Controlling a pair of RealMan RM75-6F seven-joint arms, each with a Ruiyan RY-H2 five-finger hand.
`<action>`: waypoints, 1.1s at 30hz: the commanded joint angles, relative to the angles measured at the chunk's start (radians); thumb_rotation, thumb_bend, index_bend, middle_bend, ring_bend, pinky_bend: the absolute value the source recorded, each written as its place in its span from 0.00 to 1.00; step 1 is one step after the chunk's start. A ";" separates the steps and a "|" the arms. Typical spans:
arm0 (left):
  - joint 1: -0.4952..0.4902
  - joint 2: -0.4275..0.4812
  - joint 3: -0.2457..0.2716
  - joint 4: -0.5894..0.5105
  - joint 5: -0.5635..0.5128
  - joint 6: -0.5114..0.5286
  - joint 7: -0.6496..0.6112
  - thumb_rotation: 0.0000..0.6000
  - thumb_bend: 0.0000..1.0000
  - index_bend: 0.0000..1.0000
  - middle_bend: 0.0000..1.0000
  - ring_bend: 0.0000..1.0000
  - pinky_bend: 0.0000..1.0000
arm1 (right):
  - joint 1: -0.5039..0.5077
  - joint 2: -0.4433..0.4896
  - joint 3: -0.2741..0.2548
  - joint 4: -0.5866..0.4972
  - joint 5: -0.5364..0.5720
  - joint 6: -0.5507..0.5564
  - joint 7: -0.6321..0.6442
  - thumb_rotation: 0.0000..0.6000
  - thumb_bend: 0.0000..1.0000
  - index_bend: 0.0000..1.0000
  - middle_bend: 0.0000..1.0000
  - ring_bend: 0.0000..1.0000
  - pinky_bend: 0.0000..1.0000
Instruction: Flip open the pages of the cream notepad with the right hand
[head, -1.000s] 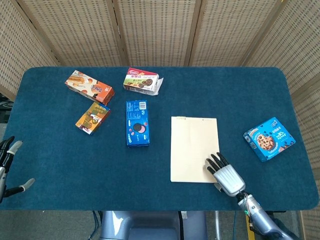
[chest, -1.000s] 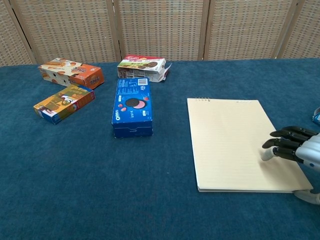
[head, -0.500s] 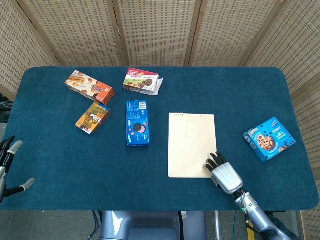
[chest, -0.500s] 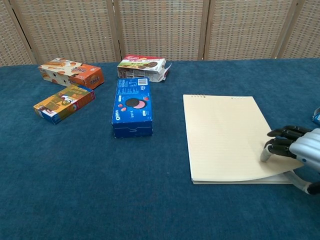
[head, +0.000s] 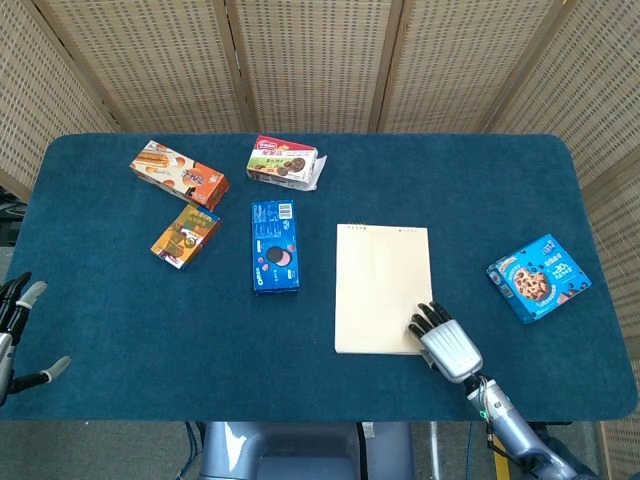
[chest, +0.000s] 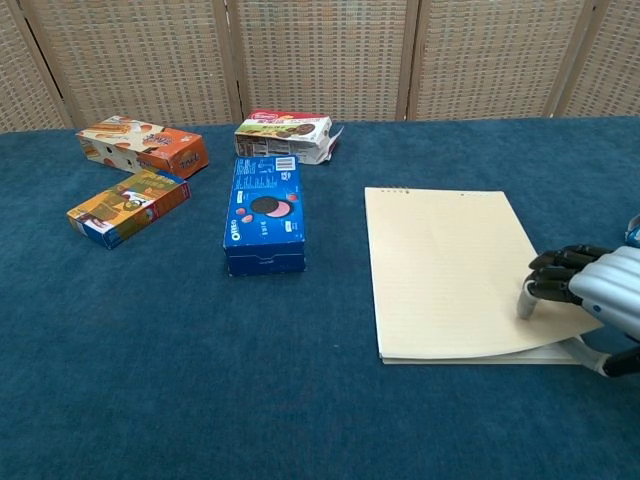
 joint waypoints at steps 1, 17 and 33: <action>0.000 0.000 0.000 0.000 -0.001 0.000 0.000 1.00 0.00 0.00 0.00 0.00 0.00 | 0.011 -0.013 0.011 0.018 -0.004 0.012 0.006 1.00 0.54 0.37 0.31 0.17 0.16; -0.005 0.001 -0.003 -0.002 -0.010 -0.009 -0.002 1.00 0.00 0.00 0.00 0.00 0.00 | 0.087 -0.063 0.060 0.052 -0.001 0.007 -0.047 1.00 0.53 0.37 0.31 0.17 0.17; -0.010 0.006 -0.008 -0.002 -0.026 -0.019 -0.013 1.00 0.00 0.00 0.00 0.00 0.00 | 0.143 -0.104 0.079 0.116 0.010 0.006 -0.040 1.00 0.56 0.59 0.55 0.44 0.36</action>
